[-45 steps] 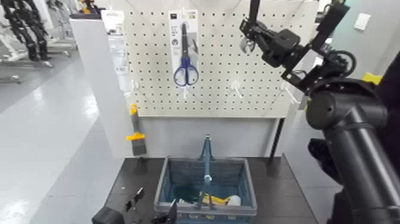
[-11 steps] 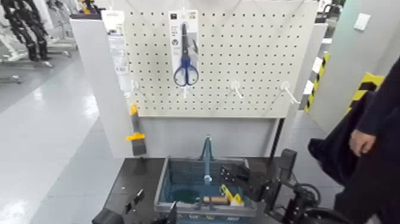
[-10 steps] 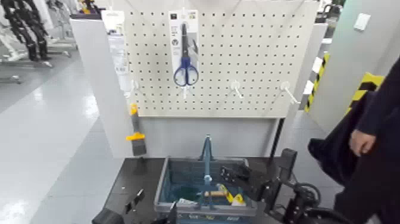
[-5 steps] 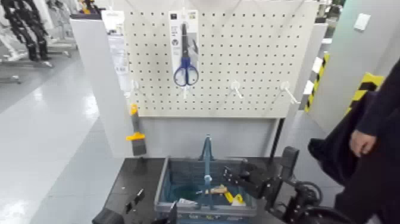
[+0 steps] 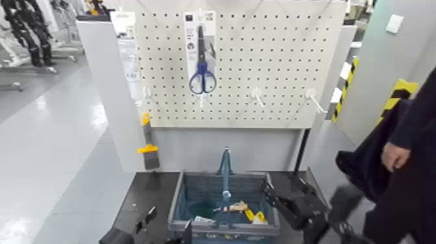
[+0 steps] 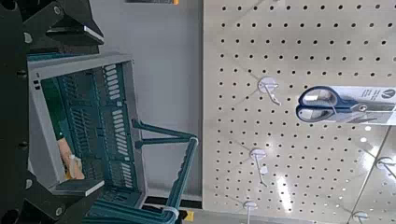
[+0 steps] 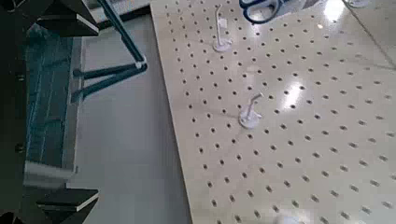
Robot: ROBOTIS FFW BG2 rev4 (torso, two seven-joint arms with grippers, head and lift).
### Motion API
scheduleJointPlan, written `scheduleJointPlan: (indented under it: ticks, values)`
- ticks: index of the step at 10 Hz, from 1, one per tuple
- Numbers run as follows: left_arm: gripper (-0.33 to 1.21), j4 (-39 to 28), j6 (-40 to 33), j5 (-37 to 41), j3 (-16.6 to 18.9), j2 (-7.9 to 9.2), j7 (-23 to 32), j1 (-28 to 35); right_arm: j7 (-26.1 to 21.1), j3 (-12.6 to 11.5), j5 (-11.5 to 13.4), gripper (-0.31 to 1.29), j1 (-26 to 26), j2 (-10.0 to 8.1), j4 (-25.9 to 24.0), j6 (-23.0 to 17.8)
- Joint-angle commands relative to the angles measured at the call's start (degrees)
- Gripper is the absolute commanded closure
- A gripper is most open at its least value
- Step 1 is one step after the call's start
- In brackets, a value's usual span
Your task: Put the black wrench into the crate.
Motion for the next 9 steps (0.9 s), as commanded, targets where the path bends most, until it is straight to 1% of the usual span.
scheduleJointPlan:
  ticks: [1, 2, 3, 4, 5, 6, 7, 9]
  values:
    - [0.21, -0.2, -0.1, 0.1, 0.4, 0.00, 0.0, 0.4, -5.8, -0.1, 5.1, 0.10, 11.1, 1.72, -7.9, -6.6]
    - [0.21, -0.4, -0.1, 0.1, 0.7, 0.00, 0.0, 0.7, -10.1, 1.1, 5.6, 0.10, 14.1, 1.64, -9.5, -8.7]
    - [0.21, -0.5, -0.1, 0.1, 0.9, 0.00, 0.0, 1.0, -14.5, 3.0, 7.5, 0.10, 17.1, 1.55, -9.6, -12.8]
    - [0.21, -0.6, -0.2, 0.1, 1.0, 0.00, 0.0, 1.2, -15.9, 4.1, 8.9, 0.11, 19.2, 1.64, -10.2, -13.1]
    - [0.21, -0.8, -0.2, 0.1, 1.1, 0.00, 0.3, 1.4, -16.4, 4.5, 9.9, 0.11, 21.1, 1.46, -10.7, -14.2]
    - [0.21, -0.8, -0.2, 0.1, 1.3, -0.18, 0.3, 1.6, -16.7, 4.5, 9.9, 0.12, 21.4, 1.28, -10.8, -14.2]
    - [0.21, -0.8, -0.2, 0.0, 1.3, -0.26, 0.3, 1.7, -16.6, 4.5, 10.2, 0.12, 21.6, 1.11, -10.7, -15.5]
    - [0.21, -0.9, -0.2, -0.1, 1.6, -0.53, 0.3, 1.9, -17.5, 4.7, 10.5, 0.13, 22.5, 0.67, -10.9, -16.3]
